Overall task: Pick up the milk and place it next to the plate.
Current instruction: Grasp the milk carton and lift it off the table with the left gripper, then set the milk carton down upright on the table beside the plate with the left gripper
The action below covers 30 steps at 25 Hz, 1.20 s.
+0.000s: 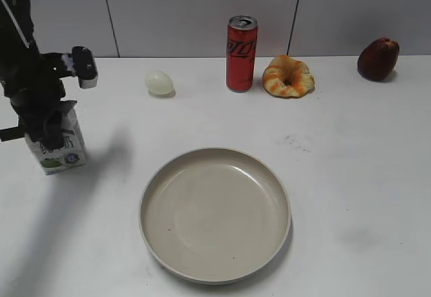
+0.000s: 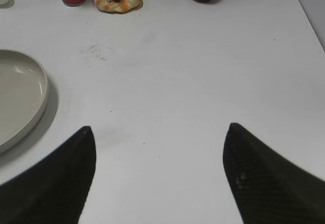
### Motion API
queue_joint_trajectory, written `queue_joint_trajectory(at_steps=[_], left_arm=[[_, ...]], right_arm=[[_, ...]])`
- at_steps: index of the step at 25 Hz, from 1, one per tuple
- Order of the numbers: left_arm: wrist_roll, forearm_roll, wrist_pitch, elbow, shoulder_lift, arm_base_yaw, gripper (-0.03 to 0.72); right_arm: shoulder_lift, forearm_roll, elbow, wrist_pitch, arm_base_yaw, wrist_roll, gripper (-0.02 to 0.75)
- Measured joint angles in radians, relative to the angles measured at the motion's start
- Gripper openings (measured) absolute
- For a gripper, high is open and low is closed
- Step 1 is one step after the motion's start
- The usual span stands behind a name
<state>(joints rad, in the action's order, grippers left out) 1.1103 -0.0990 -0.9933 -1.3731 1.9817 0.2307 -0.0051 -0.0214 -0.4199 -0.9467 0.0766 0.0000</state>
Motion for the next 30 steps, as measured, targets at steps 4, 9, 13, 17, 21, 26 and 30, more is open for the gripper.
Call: queue_joint_trajectory(at_steps=[4, 9, 13, 17, 21, 26, 30], left_arm=[[-0.056, -0.003, -0.003, -0.002, 0.000, -0.001, 0.281], [-0.158, -0.012, 0.000, -0.002, -0.016, -0.001, 0.279], [-0.326, -0.019, 0.029, 0.000, -0.083, -0.001, 0.279], [-0.519, -0.030, 0.029, 0.011, -0.180, 0.003, 0.279], [-0.747, -0.032, 0.044, 0.079, -0.290, 0.049, 0.279], [-0.982, -0.031, 0.085, 0.204, -0.371, 0.189, 0.279], [-1.261, 0.120, 0.085, 0.242, -0.372, 0.337, 0.279]], right_arm=[[0.000, 0.000, 0.000, 0.000, 0.000, 0.000, 0.588], [0.000, 0.000, 0.000, 0.000, 0.000, 0.000, 0.588], [0.000, 0.000, 0.000, 0.000, 0.000, 0.000, 0.588], [0.000, 0.000, 0.000, 0.000, 0.000, 0.000, 0.588], [0.000, 0.000, 0.000, 0.000, 0.000, 0.000, 0.588], [0.000, 0.000, 0.000, 0.000, 0.000, 0.000, 0.588], [0.000, 0.000, 0.000, 0.000, 0.000, 0.000, 0.588]])
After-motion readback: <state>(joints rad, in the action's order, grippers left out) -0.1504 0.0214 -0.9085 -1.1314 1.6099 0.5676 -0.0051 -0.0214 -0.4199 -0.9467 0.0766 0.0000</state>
